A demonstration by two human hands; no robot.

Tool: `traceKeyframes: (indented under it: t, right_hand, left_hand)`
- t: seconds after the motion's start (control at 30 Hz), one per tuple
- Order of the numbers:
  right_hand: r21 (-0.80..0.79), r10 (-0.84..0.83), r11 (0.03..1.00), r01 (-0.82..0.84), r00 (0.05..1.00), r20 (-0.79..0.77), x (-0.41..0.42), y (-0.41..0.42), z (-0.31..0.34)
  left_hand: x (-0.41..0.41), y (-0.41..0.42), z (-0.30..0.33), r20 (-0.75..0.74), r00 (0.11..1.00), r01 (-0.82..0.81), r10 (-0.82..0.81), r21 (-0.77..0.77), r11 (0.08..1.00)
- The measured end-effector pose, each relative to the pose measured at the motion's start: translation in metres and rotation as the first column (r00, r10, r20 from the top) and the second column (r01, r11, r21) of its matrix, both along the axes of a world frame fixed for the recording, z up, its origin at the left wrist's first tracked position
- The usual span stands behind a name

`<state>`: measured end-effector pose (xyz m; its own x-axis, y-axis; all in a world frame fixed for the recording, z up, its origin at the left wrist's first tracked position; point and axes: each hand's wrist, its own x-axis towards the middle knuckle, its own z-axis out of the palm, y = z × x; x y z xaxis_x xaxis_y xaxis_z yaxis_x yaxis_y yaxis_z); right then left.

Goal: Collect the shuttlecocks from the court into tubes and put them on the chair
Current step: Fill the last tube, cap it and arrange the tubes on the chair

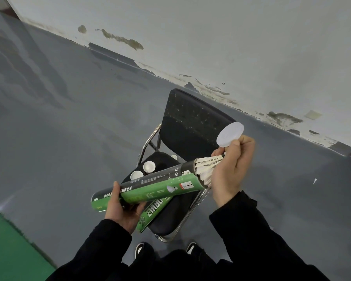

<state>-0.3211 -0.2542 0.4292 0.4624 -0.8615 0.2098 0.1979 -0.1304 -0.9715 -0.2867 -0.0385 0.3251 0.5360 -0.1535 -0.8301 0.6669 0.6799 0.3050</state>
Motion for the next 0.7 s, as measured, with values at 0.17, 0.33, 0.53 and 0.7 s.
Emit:
traceKeyframes:
  t: [0.17, 0.33, 0.53, 0.7]
  right_hand:
    - [-0.140, 0.043, 0.990, -0.034, 0.997, 0.066, -0.008, 0.005, 0.002]
    - [-0.113, 0.065, 0.992, -0.057, 0.995, 0.069, -0.007, 0.004, 0.002]
    - [-0.136, 0.179, 0.976, -0.170, 0.982, 0.063, -0.011, 0.010, 0.003]
    - [0.047, 0.024, 0.999, -0.025, 1.000, 0.009, -0.004, 0.000, -0.003]
  left_hand:
    - [-0.002, 0.001, -0.006, -0.035, 0.999, -0.008, 0.008, -0.023, 1.000]
    - [-0.006, -0.001, -0.009, -0.071, 0.997, 0.000, -0.004, -0.056, 0.998]
    - [-0.007, -0.001, -0.010, -0.022, 1.000, 0.020, -0.022, -0.058, 0.998]
    - [-0.003, 0.002, -0.006, 0.007, 1.000, 0.009, -0.009, -0.018, 1.000]
